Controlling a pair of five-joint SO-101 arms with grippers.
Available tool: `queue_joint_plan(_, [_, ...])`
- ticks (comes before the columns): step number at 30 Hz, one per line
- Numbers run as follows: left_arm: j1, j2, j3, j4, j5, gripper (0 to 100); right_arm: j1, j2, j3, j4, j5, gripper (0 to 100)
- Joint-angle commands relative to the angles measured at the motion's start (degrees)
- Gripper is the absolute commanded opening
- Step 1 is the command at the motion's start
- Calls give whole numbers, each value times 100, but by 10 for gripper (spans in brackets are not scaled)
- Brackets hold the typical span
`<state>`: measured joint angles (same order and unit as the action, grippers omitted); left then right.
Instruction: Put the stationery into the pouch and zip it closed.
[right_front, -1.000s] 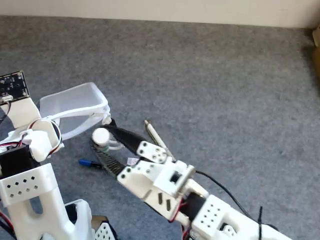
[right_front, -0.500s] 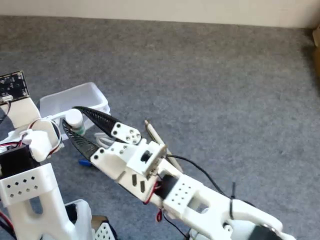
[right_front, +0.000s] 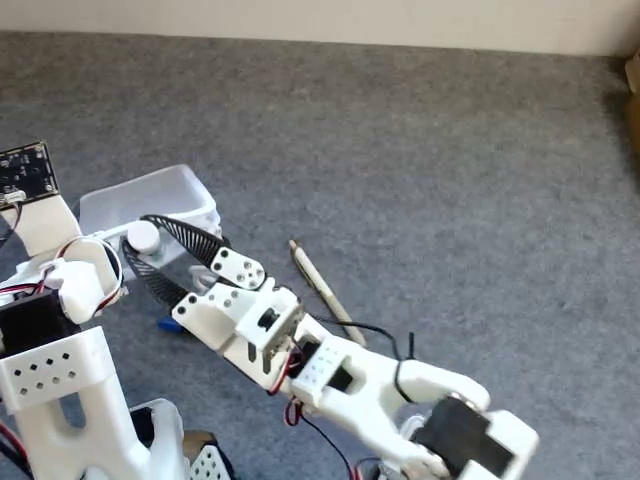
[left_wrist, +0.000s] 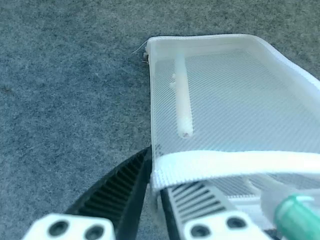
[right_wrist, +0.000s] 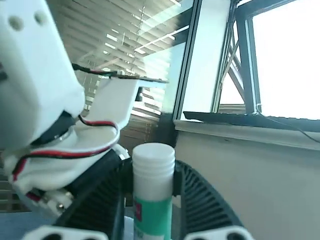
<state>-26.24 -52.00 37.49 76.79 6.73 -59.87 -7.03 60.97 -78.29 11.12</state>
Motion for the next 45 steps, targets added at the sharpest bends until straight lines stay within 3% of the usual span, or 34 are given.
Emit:
queue_joint_plan(1, [101, -22, -101, -79, -62, 7, 127, 514, -585, -681, 360, 5])
queue_joint_plan(11, [101, -22, -101, -70, -62, 7, 101, 2018, -998, -1921, 862, 5])
queue_joint_plan(20, [92, -22, 13, -114, -185, 7, 110, 2018, -954, -1886, 870, 12])
queue_joint_plan(26, [92, -22, 13, -105, -220, 7, 101, 2018, -945, -1657, 1116, 102])
queue_joint_plan(37, [92, -22, 13, -114, -229, 7, 66, 1903, -629, -2062, 1143, 104])
queue_joint_plan(45, [92, -22, 13, -114, -229, 7, -40, 1358, -251, -1059, 1108, 106])
